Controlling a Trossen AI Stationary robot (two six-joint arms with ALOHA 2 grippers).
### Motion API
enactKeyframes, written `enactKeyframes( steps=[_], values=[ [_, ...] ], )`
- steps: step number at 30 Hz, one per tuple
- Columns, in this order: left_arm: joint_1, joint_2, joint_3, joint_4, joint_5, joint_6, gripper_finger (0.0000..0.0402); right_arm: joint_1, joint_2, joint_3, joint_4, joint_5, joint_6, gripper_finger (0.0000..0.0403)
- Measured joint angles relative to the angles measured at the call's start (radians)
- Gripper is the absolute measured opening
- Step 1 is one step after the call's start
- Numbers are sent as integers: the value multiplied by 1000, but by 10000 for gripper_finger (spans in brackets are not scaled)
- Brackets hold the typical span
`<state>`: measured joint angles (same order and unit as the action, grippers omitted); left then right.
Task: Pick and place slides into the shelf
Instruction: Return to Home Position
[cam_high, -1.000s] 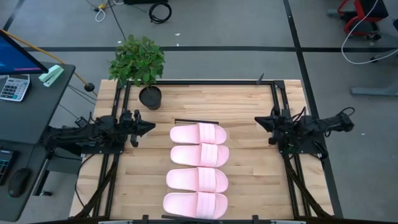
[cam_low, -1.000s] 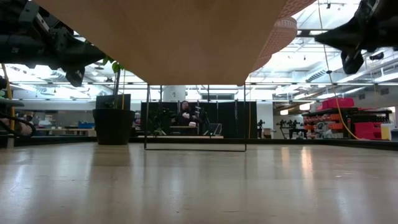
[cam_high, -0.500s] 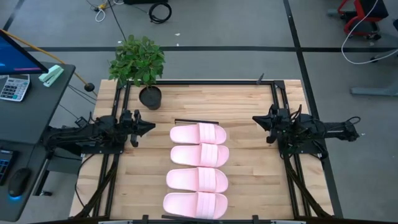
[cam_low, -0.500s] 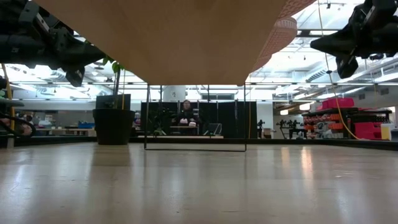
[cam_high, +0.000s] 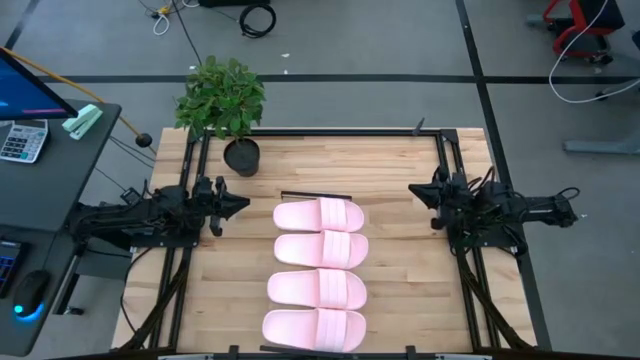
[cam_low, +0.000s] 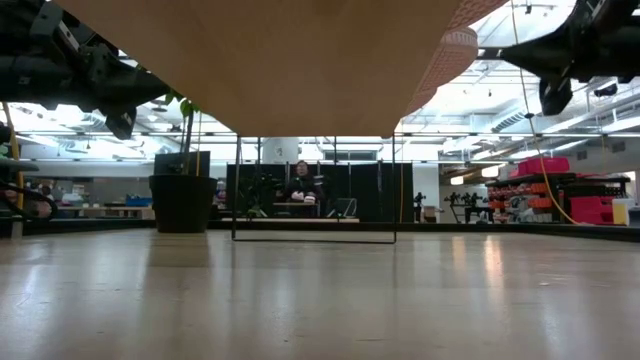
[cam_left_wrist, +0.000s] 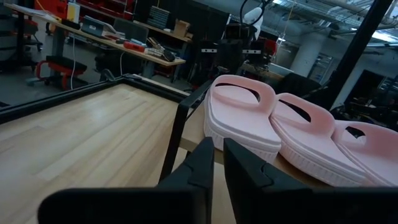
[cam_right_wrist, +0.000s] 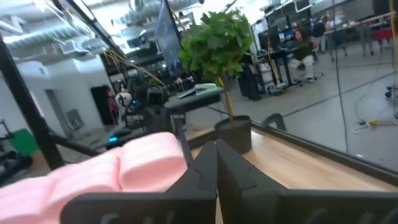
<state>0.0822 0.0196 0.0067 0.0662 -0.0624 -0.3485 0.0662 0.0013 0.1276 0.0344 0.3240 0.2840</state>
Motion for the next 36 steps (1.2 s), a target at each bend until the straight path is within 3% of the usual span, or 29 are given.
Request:
enactKeyframes(
  steps=[14, 18, 26, 36],
  values=[
    [0, 0, 0, 0, 0, 0, 30, 0, 0, -117, 270, -155, 90, 0],
    [0, 0, 0, 0, 0, 0, 37, 0, 0, -112, 223, -240, 82, 0],
    [0, 0, 0, 0, 0, 0, 34, 0, 0, -118, 9, -267, 40, 0],
    [0, 0, 0, 0, 0, 0, 28, -5, 28, -118, -9, -303, -65, 0]
  ],
)
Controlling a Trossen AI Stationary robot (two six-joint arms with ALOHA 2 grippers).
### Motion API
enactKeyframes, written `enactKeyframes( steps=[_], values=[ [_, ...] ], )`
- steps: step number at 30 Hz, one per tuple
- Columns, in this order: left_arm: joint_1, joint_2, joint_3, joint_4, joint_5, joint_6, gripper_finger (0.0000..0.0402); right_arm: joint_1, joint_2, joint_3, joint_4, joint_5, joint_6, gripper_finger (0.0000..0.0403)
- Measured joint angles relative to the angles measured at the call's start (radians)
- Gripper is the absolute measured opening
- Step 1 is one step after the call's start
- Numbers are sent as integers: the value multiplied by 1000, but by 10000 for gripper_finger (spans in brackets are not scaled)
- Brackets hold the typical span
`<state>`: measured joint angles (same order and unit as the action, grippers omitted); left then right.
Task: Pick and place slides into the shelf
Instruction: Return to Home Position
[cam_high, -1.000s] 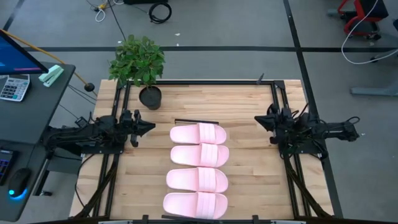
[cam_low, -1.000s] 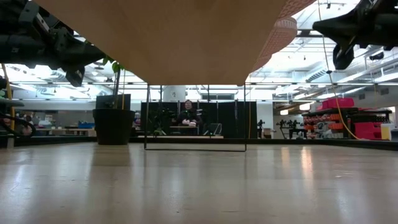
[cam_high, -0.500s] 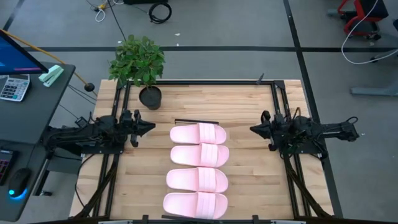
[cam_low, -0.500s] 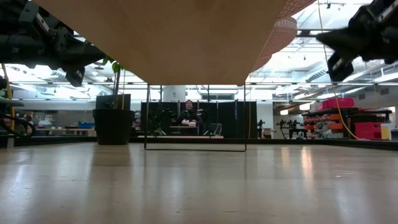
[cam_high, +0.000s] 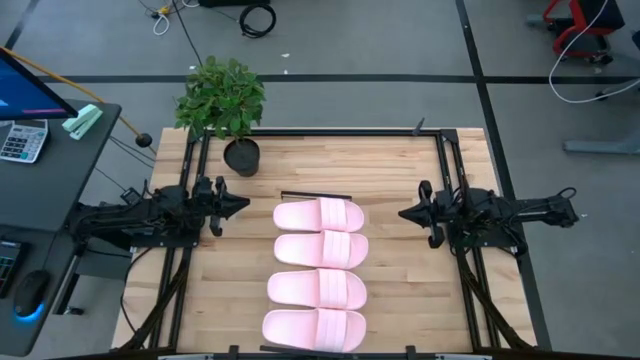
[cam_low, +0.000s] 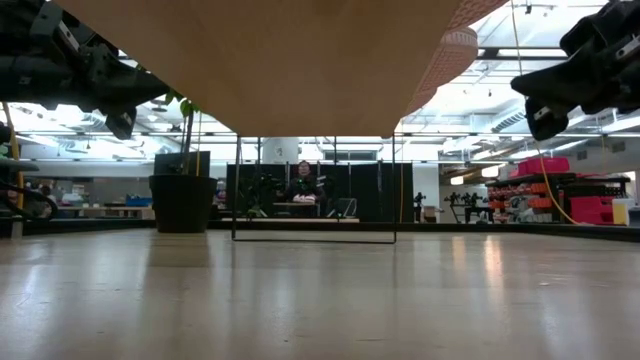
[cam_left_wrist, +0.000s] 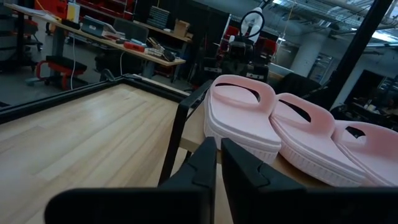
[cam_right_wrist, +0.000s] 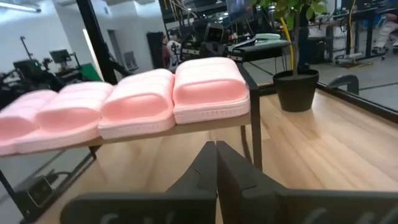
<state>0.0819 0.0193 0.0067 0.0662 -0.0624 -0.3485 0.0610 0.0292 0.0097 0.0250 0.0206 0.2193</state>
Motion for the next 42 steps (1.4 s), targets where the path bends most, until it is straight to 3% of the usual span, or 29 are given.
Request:
enactKeyframes(
  steps=[29, 35, 42],
  values=[
    [0, 0, 0, 0, 0, 4, 36, -20, 11, 7, -10, 2, -12, 14],
    [0, 0, 0, -5, 0, 241, 41, -20, 11, 14, -9, 3, -10, 15],
    [0, 0, 0, -4, 0, 282, 33, -20, 11, 15, -6, 1, -10, 15]
  ],
)
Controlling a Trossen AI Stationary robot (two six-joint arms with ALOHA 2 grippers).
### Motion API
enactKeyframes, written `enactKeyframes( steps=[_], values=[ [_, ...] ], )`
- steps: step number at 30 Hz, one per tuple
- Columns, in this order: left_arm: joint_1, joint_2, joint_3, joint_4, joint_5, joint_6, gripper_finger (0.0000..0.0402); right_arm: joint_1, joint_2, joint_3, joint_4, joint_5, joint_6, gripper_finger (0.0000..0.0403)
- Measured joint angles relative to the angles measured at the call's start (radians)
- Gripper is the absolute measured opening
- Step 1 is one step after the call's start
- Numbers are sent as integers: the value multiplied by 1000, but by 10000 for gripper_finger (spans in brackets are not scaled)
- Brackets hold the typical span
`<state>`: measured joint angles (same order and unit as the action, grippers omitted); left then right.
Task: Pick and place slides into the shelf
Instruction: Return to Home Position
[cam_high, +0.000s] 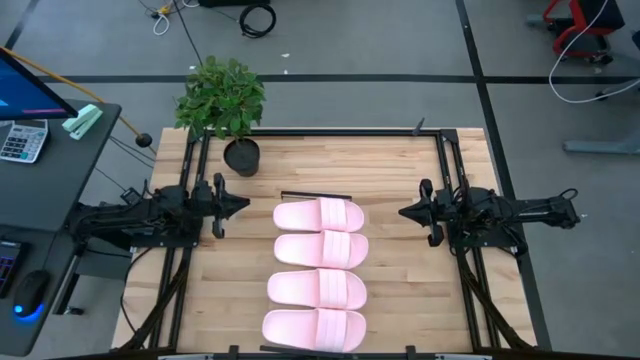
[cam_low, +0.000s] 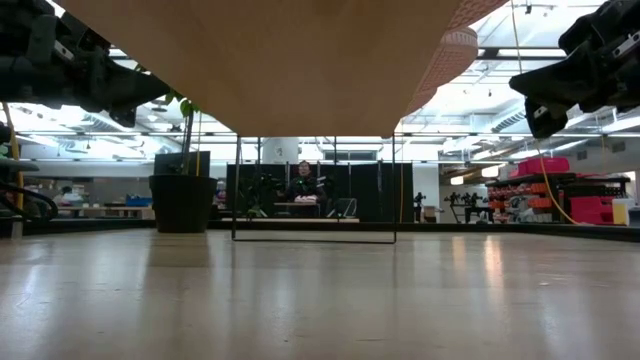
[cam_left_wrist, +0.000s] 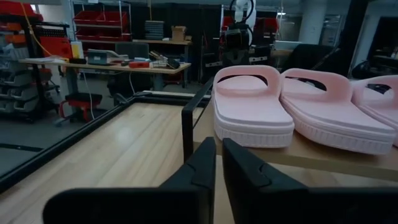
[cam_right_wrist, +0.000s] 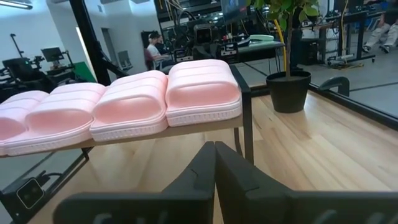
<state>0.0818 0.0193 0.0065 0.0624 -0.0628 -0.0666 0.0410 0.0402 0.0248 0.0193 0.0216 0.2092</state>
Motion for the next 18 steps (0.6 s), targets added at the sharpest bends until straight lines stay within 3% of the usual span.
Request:
enactKeyframes(
  steps=[18],
  values=[
    [0, 0, 0, 1, 0, 0, 37, 0, 0, 1, 3, 0, -1, 14]
  ],
)
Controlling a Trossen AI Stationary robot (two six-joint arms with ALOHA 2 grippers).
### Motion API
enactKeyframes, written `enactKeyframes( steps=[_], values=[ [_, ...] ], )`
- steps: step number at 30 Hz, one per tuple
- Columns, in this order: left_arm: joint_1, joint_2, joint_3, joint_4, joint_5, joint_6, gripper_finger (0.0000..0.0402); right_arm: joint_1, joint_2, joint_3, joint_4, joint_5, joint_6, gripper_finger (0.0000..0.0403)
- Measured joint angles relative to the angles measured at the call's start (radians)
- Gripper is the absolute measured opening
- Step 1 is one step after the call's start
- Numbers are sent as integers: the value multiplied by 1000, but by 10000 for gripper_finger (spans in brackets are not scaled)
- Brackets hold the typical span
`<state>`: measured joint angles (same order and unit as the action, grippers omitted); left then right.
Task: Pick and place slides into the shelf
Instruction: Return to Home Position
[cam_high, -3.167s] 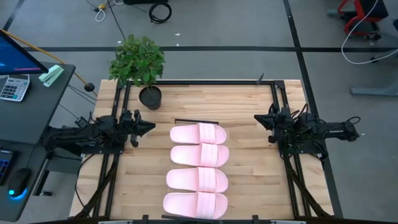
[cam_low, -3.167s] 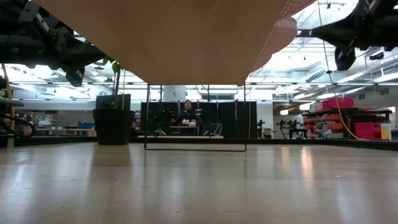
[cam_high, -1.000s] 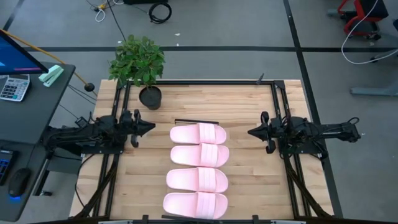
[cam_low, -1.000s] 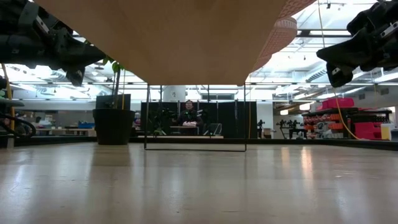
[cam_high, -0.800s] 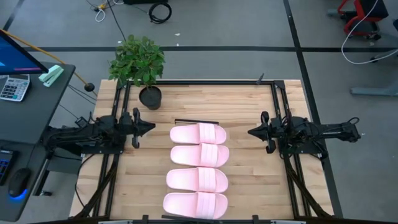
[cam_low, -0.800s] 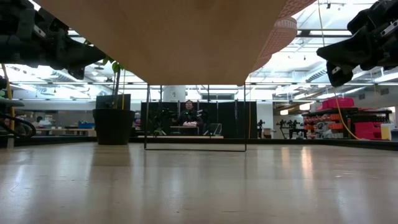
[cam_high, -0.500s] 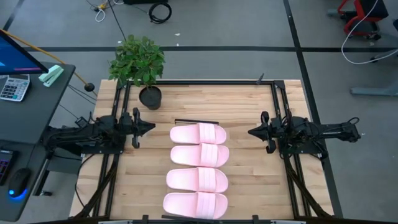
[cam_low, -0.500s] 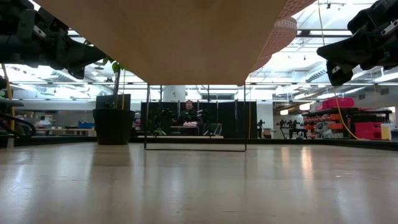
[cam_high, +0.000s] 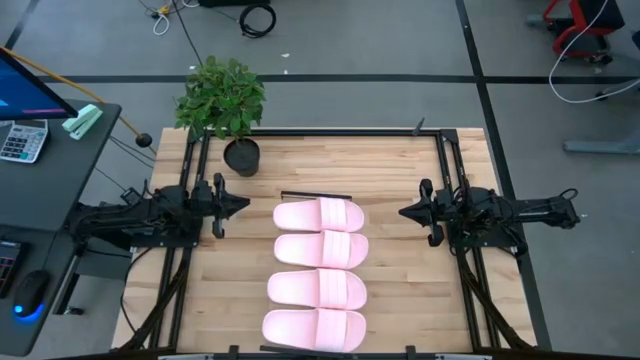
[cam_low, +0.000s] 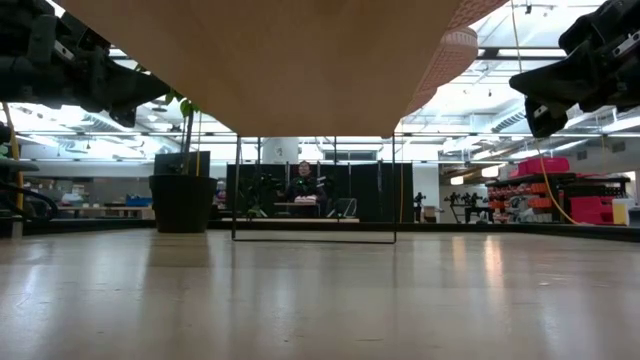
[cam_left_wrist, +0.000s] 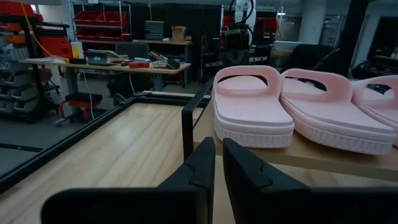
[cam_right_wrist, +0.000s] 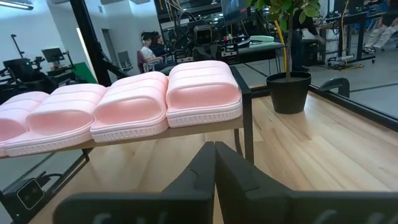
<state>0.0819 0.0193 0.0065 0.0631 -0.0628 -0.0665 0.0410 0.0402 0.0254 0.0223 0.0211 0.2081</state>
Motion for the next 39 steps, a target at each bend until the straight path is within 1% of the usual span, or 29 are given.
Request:
enactKeyframes(
  steps=[8, 19, 32, 39],
  values=[
    [0, 0, 0, 0, 0, 0, 25, 0, 0, 1, 0, 0, 0, 14],
    [0, 0, 0, 0, 0, 0, 40, 0, 0, 1, 0, 0, -1, 14],
    [0, 0, 0, 0, 0, 0, 25, 0, 0, 1, 0, 0, -1, 14],
    [0, 0, 0, 0, 0, 0, 33, 0, 0, 1, 0, 0, -1, 14]
  ],
)
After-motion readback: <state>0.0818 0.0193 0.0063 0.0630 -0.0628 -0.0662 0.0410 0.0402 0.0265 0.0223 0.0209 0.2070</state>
